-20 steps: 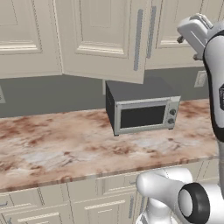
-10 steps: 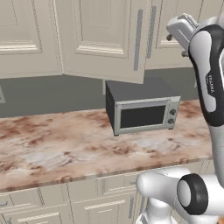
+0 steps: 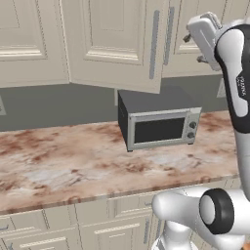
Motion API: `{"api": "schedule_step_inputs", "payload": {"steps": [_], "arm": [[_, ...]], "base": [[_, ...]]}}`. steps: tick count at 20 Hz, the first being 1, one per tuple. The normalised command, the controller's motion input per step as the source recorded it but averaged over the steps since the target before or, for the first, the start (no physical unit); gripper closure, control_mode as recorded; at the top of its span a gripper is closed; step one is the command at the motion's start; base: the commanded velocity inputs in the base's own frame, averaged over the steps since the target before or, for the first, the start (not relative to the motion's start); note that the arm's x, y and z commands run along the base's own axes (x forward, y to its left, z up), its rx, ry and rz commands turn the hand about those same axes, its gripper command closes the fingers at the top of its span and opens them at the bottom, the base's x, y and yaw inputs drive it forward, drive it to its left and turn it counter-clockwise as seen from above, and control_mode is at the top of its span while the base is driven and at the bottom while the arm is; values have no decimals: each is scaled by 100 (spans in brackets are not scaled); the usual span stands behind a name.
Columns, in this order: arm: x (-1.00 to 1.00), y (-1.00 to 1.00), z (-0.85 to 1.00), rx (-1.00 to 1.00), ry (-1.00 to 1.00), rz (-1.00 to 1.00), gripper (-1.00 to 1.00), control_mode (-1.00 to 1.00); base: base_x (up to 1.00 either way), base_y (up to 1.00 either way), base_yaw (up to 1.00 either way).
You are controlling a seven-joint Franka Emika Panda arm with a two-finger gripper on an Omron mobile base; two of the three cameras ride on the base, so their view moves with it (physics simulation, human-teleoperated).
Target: Move the bowls from the cabinet to the plates on the dining table.
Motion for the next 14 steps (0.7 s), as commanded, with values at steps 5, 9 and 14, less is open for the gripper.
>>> {"api": "schedule_step_inputs", "payload": {"steps": [5, 9, 14], "arm": [[6, 6, -7, 21, 0, 1, -100, -100], [14, 0, -29, 10, 0, 0, -100, -100], [15, 19, -18, 10, 0, 0, -100, -100]], "base": [[0, 0, 0], [0, 0, 0], [0, 0, 0]]}}
